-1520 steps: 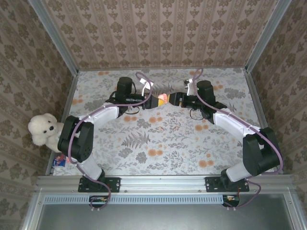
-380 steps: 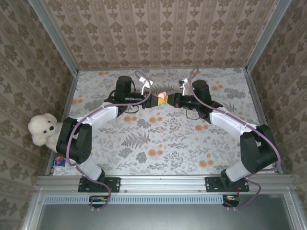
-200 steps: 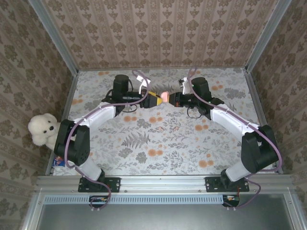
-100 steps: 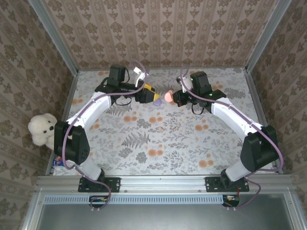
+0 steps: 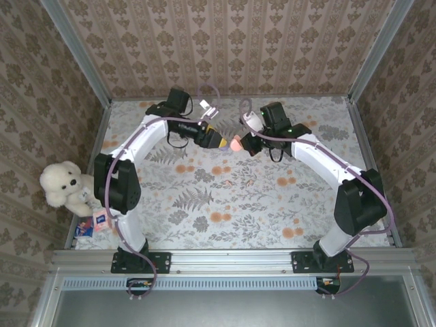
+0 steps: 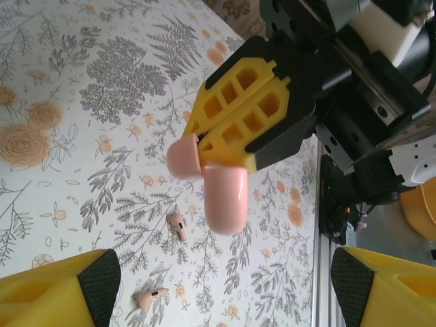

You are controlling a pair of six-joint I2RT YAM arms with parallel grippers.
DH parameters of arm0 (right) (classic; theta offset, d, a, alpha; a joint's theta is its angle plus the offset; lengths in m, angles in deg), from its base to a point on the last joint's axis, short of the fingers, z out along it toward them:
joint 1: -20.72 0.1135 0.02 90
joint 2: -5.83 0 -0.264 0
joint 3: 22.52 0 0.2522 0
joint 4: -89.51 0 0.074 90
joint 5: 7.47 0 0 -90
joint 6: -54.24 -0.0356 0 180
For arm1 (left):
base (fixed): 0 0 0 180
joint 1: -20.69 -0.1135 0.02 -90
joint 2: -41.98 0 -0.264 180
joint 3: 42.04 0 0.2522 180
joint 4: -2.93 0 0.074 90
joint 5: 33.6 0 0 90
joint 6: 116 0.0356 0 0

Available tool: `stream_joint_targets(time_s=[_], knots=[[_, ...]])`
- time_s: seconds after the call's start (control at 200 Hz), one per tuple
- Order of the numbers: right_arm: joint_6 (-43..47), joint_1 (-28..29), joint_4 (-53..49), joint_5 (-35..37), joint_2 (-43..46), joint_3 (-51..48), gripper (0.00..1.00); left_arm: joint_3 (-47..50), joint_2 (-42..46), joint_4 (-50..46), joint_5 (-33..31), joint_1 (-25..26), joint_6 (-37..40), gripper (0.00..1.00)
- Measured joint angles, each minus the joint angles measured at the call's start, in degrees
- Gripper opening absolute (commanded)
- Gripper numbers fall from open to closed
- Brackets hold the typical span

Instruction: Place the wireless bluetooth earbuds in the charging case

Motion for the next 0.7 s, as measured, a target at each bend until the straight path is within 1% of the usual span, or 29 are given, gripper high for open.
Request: stream_joint_targets(time_s=[0.135,0.295,0.7], knots=[[1.55,1.53,-0.98,0.94,-0.72,0.31,0.00,-3.10,-2.58,-5.01,0.00,0.85,3.17,0.79],[2.51,2.73,-1.38,1.68,-0.98,1.01,0.00,-3.74,-4.81,-8.22,0.00,1.97,5.05,0.76],[2.56,3.39,-1.40,1.88,-1.20,1.88,0.00,-4.76,-7.54,-10.03,0.04,3.93,6.03,0.67]])
